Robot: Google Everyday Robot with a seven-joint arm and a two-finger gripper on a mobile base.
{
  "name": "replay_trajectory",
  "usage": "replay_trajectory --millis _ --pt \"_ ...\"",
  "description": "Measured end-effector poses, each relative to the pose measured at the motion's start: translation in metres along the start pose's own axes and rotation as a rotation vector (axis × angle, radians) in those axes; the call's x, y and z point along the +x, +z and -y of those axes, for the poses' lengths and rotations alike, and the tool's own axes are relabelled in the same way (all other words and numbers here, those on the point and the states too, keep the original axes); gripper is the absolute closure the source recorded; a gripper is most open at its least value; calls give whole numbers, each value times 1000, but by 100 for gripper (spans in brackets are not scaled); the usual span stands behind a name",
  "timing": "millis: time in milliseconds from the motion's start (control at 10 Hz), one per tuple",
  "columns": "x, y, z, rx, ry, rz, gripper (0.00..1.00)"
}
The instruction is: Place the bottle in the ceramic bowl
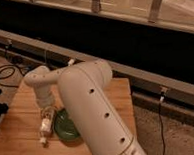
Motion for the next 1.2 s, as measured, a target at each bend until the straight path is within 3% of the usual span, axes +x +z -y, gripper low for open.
replay_trajectory --millis 300,400,600,800,1200 --pt "4 -5 -5 -24 -21 40 95" --pt "4 -7 -6 -40 -26 54 99" --pt "5 -24 -9 -63 -46 92 100" --pt "7 -61 -25 -60 -85 148 100" --pt "19 -145 -44 37 -121 264 100"
